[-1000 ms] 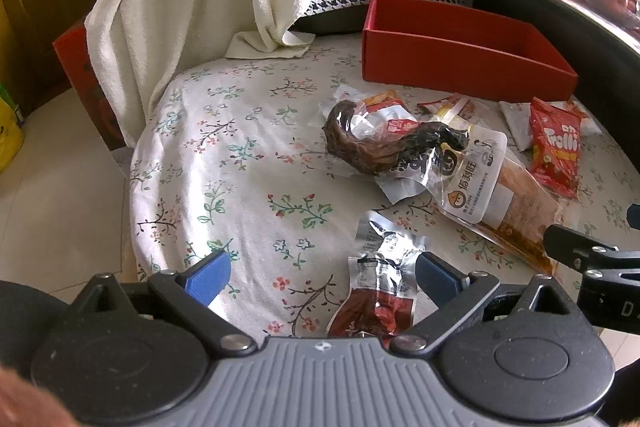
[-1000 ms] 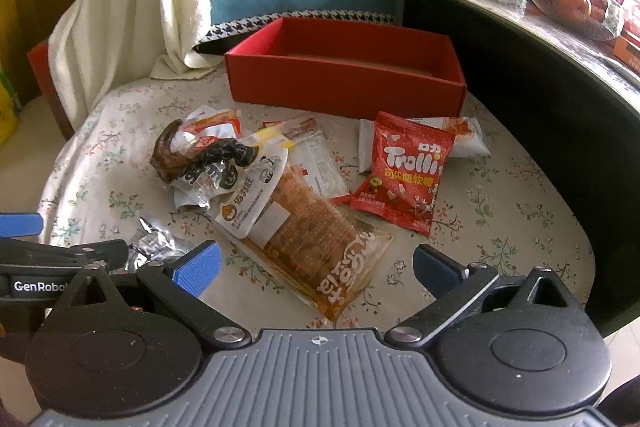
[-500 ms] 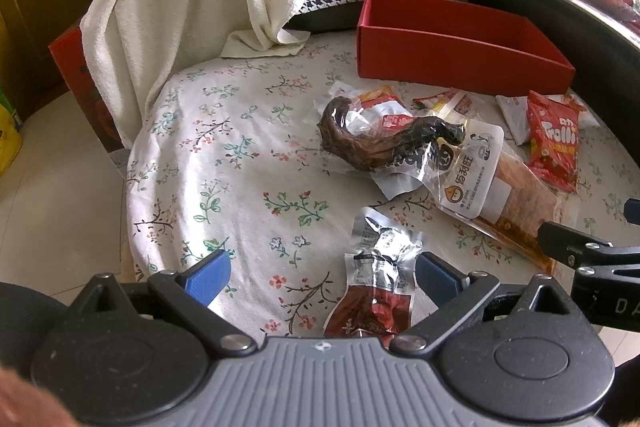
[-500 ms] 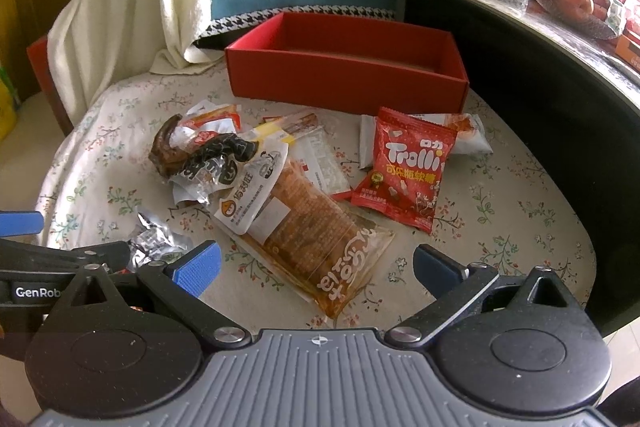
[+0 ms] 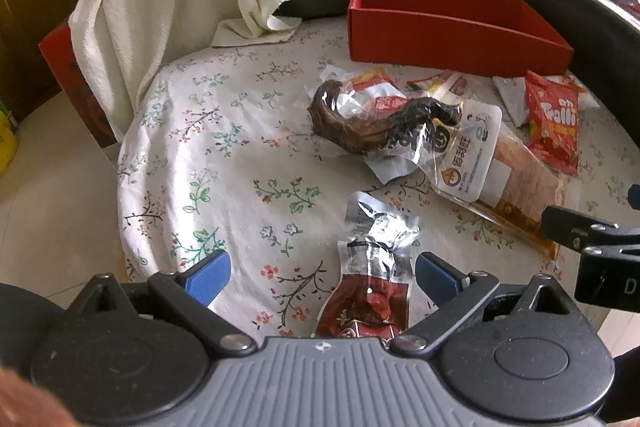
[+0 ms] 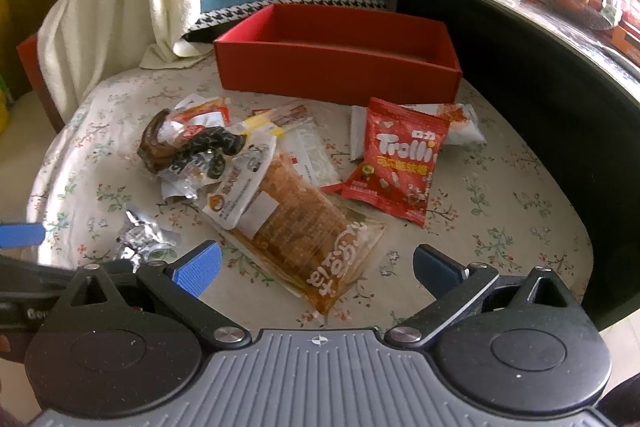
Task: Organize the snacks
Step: 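Close the left gripper on the red-silver vacuum pack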
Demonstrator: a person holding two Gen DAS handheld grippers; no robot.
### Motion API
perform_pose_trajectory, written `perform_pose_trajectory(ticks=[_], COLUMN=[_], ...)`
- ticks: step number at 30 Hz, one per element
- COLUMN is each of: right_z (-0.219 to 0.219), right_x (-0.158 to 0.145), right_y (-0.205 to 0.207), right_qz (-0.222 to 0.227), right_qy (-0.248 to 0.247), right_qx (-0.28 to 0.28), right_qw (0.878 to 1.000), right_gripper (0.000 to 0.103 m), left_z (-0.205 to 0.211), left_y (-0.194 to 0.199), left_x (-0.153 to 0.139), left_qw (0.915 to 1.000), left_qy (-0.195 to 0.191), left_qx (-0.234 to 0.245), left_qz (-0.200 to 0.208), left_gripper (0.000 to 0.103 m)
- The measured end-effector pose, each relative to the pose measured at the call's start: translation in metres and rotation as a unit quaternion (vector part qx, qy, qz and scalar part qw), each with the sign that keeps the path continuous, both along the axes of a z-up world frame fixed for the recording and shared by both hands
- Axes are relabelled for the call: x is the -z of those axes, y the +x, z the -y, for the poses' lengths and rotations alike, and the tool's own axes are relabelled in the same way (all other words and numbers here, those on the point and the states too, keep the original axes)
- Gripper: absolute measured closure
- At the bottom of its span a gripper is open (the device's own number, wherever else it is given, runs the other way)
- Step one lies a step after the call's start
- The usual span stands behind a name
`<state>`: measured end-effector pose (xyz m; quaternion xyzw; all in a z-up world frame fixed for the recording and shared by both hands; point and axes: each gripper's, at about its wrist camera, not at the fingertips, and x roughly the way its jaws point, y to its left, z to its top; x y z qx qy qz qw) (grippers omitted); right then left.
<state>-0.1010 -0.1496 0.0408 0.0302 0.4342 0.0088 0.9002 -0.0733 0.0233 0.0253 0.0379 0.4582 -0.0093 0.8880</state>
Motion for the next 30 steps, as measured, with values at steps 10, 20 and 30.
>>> perform_pose_trajectory(ticks=[10,20,30], right_z=[0.010,0.014,0.014], right_x=[-0.001,-0.003,-0.004], right_y=[0.003,0.008,0.010], right_qz=[-0.004,-0.009,-0.008], right_qy=[0.025,0.039,0.025], right_qx=[0.010,-0.001,-0.014], right_qw=[1.000,0.999,1.000], right_gripper=[0.000,0.000,0.002], left_z=[0.010,0.011,0.016], left_y=[0.009,0.015,0.013], left_x=[0.029,0.037,0.026], left_qw=[0.9987,0.9987,0.9985], left_qy=[0.012,0.000,0.000], left_qx=[0.007,0.009,0.044], left_qz=[-0.049,-0.049,-0.032], left_gripper=[0.009,0.009,0.063])
